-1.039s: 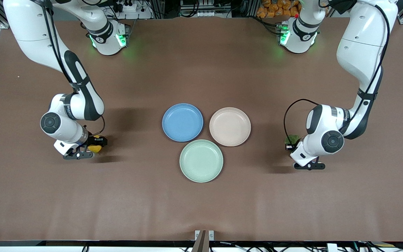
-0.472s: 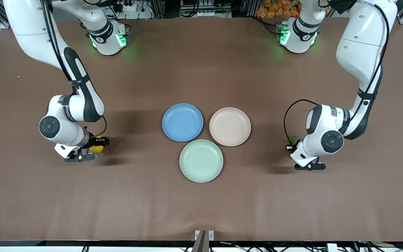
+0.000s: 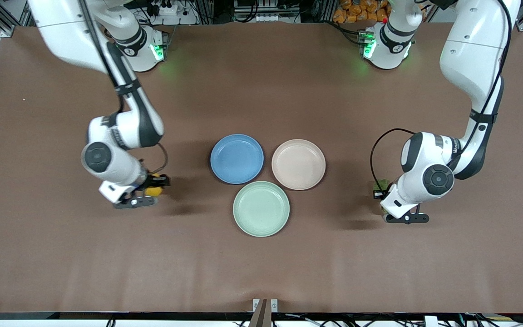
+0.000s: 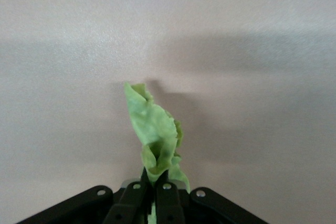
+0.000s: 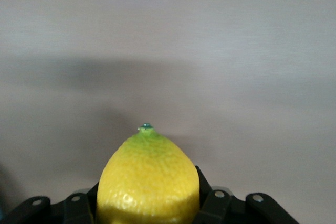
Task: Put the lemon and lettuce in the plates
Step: 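Carry the lemon to the blue plate while the left gripper carries lettuce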
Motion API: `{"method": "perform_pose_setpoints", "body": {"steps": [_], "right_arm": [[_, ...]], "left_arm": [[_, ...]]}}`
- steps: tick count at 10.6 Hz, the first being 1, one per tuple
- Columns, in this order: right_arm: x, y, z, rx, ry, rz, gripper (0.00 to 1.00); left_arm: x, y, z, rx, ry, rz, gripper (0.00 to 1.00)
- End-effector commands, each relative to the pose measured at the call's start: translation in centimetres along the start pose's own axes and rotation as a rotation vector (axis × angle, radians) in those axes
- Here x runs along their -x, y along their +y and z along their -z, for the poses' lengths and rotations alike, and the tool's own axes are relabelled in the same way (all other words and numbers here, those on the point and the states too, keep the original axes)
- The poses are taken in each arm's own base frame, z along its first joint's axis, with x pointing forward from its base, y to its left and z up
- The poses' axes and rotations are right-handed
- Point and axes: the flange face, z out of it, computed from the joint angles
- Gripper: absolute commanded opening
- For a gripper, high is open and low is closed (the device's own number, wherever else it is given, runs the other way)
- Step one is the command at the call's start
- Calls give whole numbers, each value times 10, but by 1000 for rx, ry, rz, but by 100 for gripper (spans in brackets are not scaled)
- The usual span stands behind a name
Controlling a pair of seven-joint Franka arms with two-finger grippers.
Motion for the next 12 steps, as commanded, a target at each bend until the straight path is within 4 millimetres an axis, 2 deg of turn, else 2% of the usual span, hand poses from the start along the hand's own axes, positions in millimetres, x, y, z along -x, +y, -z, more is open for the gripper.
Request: {"method": "perform_pose_setpoints", "body": {"steps": [1, 3, 4, 6, 8, 9, 11, 12], "right_arm": [[8, -54, 10, -27, 4, -22, 12], [18, -101, 14, -38, 10, -10, 12], [25, -120, 6, -38, 0, -18, 12], [36, -154, -5, -33, -9, -30, 12], [46, -176, -13, -31, -18, -78, 12], [49, -186, -23, -30, -28, -86, 12], [48, -203, -39, -42, -15, -122, 12], [50, -211, -53, -45, -4, -122, 12]], "left_arm": [[9, 39, 15, -49, -14, 63, 0], [8, 54, 26, -37, 5, 111, 0], [13, 71, 26, -32, 4, 132, 0], [28, 117, 21, -37, 5, 213, 0], [35, 136, 27, -23, 2, 291, 0], [45, 162, 29, -14, 0, 302, 0], [52, 191, 19, 5, -20, 355, 0], [62, 209, 17, 1, -20, 369, 0]]}}
